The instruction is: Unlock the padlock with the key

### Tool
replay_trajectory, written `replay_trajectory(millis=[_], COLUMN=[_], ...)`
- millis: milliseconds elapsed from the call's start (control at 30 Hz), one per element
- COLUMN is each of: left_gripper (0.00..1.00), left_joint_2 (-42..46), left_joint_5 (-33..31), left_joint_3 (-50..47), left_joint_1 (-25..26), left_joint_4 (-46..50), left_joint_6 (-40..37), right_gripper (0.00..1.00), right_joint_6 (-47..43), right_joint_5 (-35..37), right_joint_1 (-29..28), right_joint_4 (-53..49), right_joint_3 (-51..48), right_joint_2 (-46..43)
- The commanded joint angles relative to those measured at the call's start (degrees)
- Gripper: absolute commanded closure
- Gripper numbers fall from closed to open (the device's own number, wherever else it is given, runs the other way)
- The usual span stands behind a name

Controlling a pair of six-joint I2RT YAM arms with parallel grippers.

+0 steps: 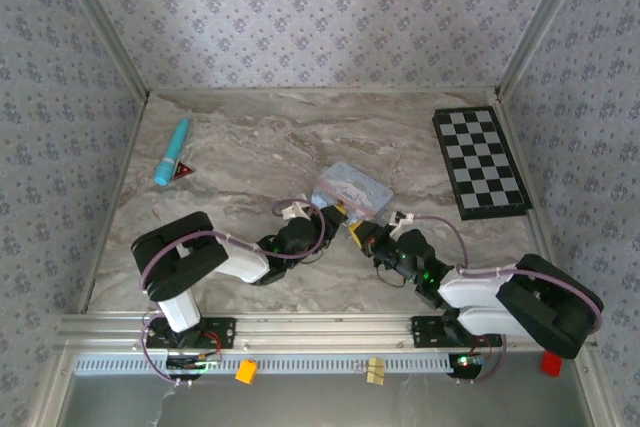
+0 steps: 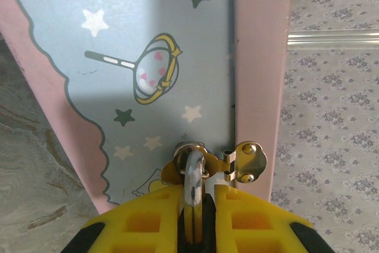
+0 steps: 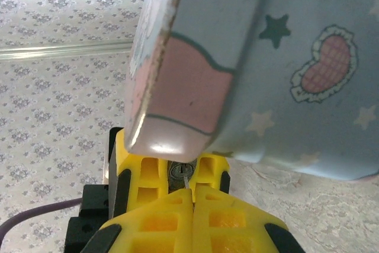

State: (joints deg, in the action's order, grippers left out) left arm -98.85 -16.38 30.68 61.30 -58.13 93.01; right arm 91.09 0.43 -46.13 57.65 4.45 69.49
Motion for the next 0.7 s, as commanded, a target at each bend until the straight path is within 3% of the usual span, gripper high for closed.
replay_trajectory(millis=[0,200,400,667], left_gripper=[1.0,1.0,1.0,1.0], left_joint_2=[-0.45,-0.38,-0.38,-0.04], left_joint_5=[9.29,9.93,10.59,11.29], left_joint_3=[1.59,2.13,3.19,3.7], left_joint_1=[4.88,5.15,5.21,5.19], left_joint_4=[-7.34,-7.7,-7.98,-7.55], left_joint_6=[-1.05,-1.99,-2.76,-2.84], right_gripper=[1.0,1.0,1.0,1.0], right_joint_6=[1.24,2.51,0.85,1.29], right_joint_5=[0.81,0.14,1.36,-0.1], right_joint_1=[1.87,4.65,0.94,3.25], right_joint_4=[5.21,6.39,4.32,7.65], right_joint_3=[4.42,4.31,7.16,6.93], right_joint_2=[0.76,0.83,1.65,4.22])
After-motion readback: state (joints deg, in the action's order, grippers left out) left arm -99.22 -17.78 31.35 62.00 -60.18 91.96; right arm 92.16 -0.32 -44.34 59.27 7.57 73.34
